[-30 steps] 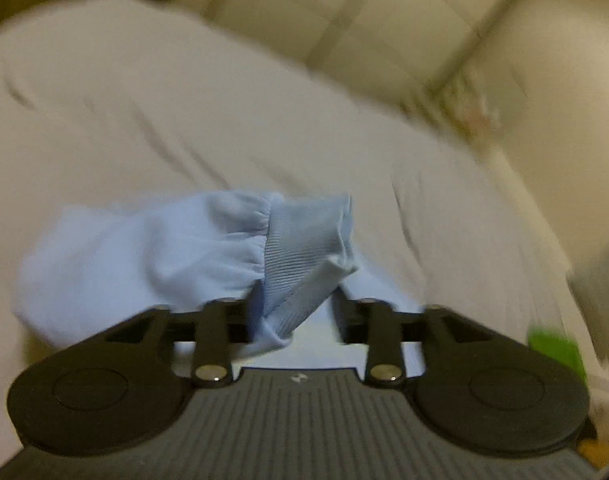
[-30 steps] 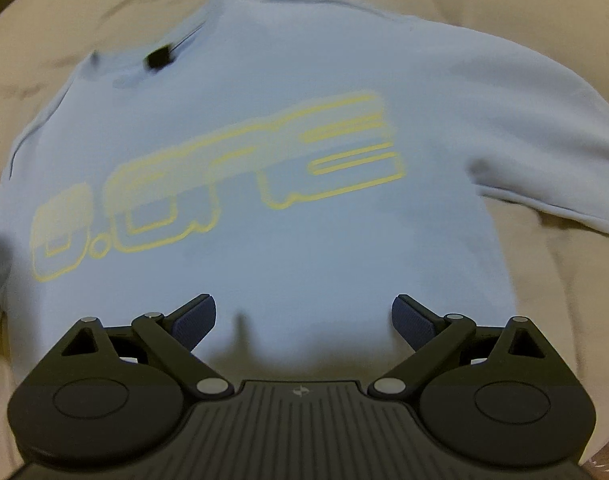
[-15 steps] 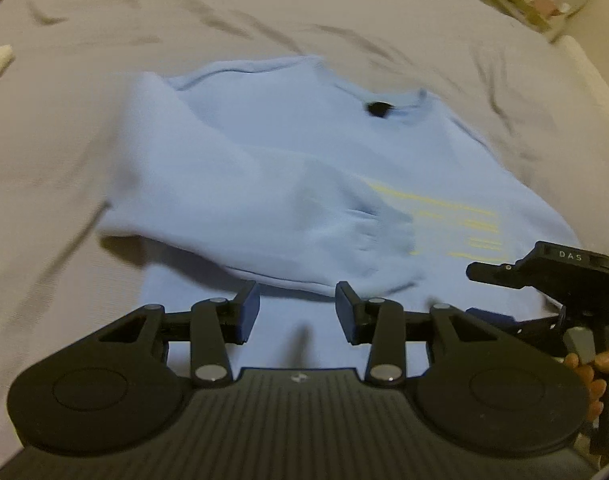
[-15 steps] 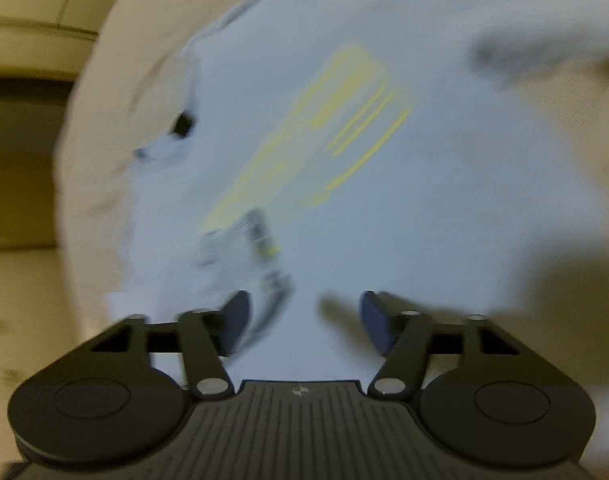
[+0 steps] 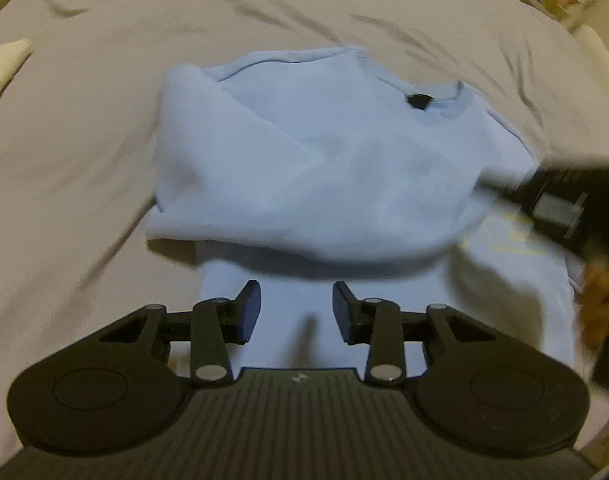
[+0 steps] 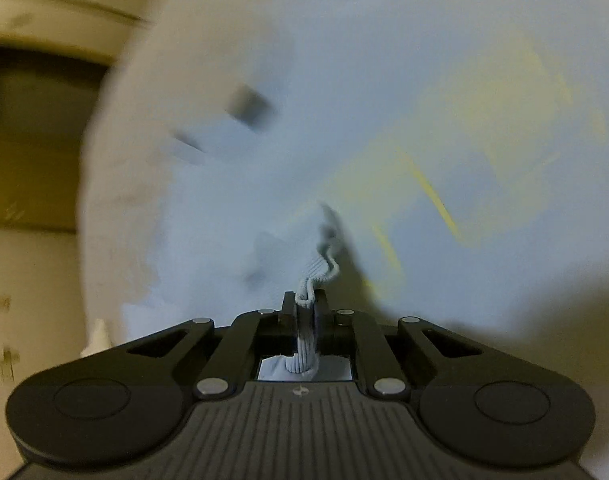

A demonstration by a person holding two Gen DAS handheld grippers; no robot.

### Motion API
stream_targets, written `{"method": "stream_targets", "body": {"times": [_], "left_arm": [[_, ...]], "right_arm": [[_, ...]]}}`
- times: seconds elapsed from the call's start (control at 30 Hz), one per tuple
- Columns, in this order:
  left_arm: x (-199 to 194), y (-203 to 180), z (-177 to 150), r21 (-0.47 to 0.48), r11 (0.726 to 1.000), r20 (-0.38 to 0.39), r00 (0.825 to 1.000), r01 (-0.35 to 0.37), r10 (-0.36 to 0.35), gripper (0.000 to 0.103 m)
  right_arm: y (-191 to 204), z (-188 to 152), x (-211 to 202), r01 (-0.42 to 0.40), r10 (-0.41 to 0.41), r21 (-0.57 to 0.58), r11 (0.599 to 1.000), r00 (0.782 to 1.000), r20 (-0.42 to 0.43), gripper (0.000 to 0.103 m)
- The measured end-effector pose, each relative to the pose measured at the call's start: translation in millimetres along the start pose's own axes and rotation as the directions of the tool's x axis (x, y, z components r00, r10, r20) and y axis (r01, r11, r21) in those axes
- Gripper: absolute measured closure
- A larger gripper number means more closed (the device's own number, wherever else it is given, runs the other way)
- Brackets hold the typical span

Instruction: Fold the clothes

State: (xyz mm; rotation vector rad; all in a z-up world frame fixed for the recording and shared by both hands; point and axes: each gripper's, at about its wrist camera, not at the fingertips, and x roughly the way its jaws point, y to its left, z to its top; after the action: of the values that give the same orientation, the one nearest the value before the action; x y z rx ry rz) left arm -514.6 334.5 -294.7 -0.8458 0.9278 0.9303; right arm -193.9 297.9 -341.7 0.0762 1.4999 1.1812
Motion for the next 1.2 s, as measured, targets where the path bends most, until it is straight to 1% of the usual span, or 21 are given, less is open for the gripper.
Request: {"method": "stream_targets", "body": {"times": [0.07, 0.17, 0.23, 0.27, 0.33, 0.43, 0.53, 0.6, 0.63, 0.67, 0.7, 0.73, 0.8, 0.87, 0.93, 0.97, 1.03, 1.1, 1.13, 1.17, 1.2], "left_arm": [[3.6, -6.6, -0.9, 0.021, 1.000, -0.004, 1.000, 0.006, -0.006, 0.072], [9.3, -16.5, -2.2, 0.053, 0.998, -0.010, 1.000, 0.014, -0.013, 0.072], [17.6, -21.6, -3.0, 0.067, 0.998, -0.016, 1.000, 0.016, -0.015, 0.072], [22.5, -24.1, -3.1, 0.076, 0.997, -0.020, 1.000, 0.009, -0.007, 0.072], [31.8, -28.3, -3.1, 0.095, 0.995, -0.029, 1.000, -0.008, 0.010, 0.072], [39.4, -31.1, -2.3, 0.122, 0.992, -0.036, 0.999, -0.033, 0.037, 0.072], [41.6, -29.2, -0.7, 0.134, 0.989, -0.036, 0.997, -0.060, 0.065, 0.072], [41.4, -27.1, 0.4, 0.132, 0.988, -0.037, 0.996, -0.078, 0.083, 0.072], [42.1, -25.9, 1.7, 0.132, 0.988, -0.038, 0.995, -0.081, 0.087, 0.072], [44.0, -25.3, 3.6, 0.132, 0.988, -0.040, 0.995, -0.084, 0.090, 0.072], [45.0, -24.7, 4.0, 0.133, 0.987, -0.043, 0.994, -0.090, 0.097, 0.072], [44.8, -25.3, 4.0, 0.135, 0.986, -0.042, 0.994, -0.098, 0.105, 0.072], [44.4, -26.4, 3.9, 0.138, 0.984, -0.042, 0.992, -0.114, 0.120, 0.072], [40.4, -28.1, 3.3, 0.143, 0.983, -0.035, 0.992, -0.116, 0.122, 0.072], [35.9, -30.4, 2.5, 0.147, 0.983, -0.026, 0.993, -0.114, 0.119, 0.072], [33.5, -32.0, 2.0, 0.149, 0.983, -0.020, 0.993, -0.111, 0.115, 0.072], [33.9, -37.7, 0.3, 0.168, 0.979, -0.021, 0.993, -0.113, 0.118, 0.072], [33.5, -39.2, -7.3, 0.189, 0.975, -0.036, 0.992, -0.114, 0.123, 0.072], [32.8, -37.5, -14.4, 0.201, 0.973, -0.050, 0.991, -0.113, 0.126, 0.072], [32.1, -35.9, -21.4, 0.212, 0.971, -0.065, 0.990, -0.112, 0.129, 0.072], [31.4, -34.2, -28.5, 0.224, 0.968, -0.079, 0.988, -0.111, 0.132, 0.072]], "right_arm": [[23.1, 13.7, -33.1, -0.013, 0.028, -0.138, 0.990, 0.993, 0.110, 0.095], [7.9, 25.4, -65.4, 0.090, -0.054, -0.159, 0.983, 0.975, 0.218, 0.095], [-2.3, 33.1, -86.9, 0.159, -0.106, -0.166, 0.973, 0.952, 0.289, 0.095], [-11.0, 36.5, -93.4, 0.194, -0.139, -0.154, 0.969, 0.941, 0.307, 0.095], [-46.3, 40.1, -82.6, 0.262, -0.240, -0.061, 0.963, 0.938, 0.250, 0.095], [-72.8, 40.2, -61.9, 0.288, -0.282, -0.006, 0.958, 0.942, 0.180, 0.095], [-65.3, 39.2, -66.4, 0.249, -0.234, -0.051, 0.967, 0.950, 0.208, 0.095], [-57.3, 36.7, -74.8, 0.229, -0.201, -0.096, 0.969, 0.950, 0.237, 0.095], [-57.8, 33.4, -78.5, 0.233, -0.203, -0.103, 0.967, 0.949, 0.241, 0.095], [-60.3, 32.2, -78.4, 0.253, -0.225, -0.099, 0.962, 0.946, 0.232, 0.095], [-62.1, 31.8, -76.3, 0.279, -0.254, -0.093, 0.956, 0.942, 0.218, 0.090], [-64.4, 32.7, -70.3, 0.319, -0.299, -0.077, 0.945, 0.934, 0.193, 0.079], [-79.6, 30.6, -68.8, 0.379, -0.370, -0.029, 0.925, 0.915, 0.159, 0.076], [-84.1, 26.9, -79.1, 0.392, -0.384, -0.008, 0.920, 0.905, 0.183, 0.076], [-79.2, 23.9, -89.1, 0.429, -0.415, -0.025, 0.903, 0.886, 0.206, 0.075], [-74.2, 21.9, -92.8, 0.438, -0.418, -0.054, 0.898, 0.883, 0.214, 0.073], [-64.3, 17.2, -94.1, 0.421, -0.389, -0.124, 0.899, 0.896, 0.215, 0.073], [-60.8, 9.8, -92.7, 0.381, -0.354, -0.187, 0.905, 0.921, 0.163, 0.075], [-63.2, 2.2, -91.1, 0.381, -0.360, -0.199, 0.903, 0.923, 0.134, 0.074], [-66.5, -6.1, -90.5, 0.390, -0.375, -0.206, 0.898, 0.921, 0.108, 0.074], [-72.2, -16.3, -92.5, 0.423, -0.413, -0.201, 0.884, 0.906, 0.092, 0.074]]}}
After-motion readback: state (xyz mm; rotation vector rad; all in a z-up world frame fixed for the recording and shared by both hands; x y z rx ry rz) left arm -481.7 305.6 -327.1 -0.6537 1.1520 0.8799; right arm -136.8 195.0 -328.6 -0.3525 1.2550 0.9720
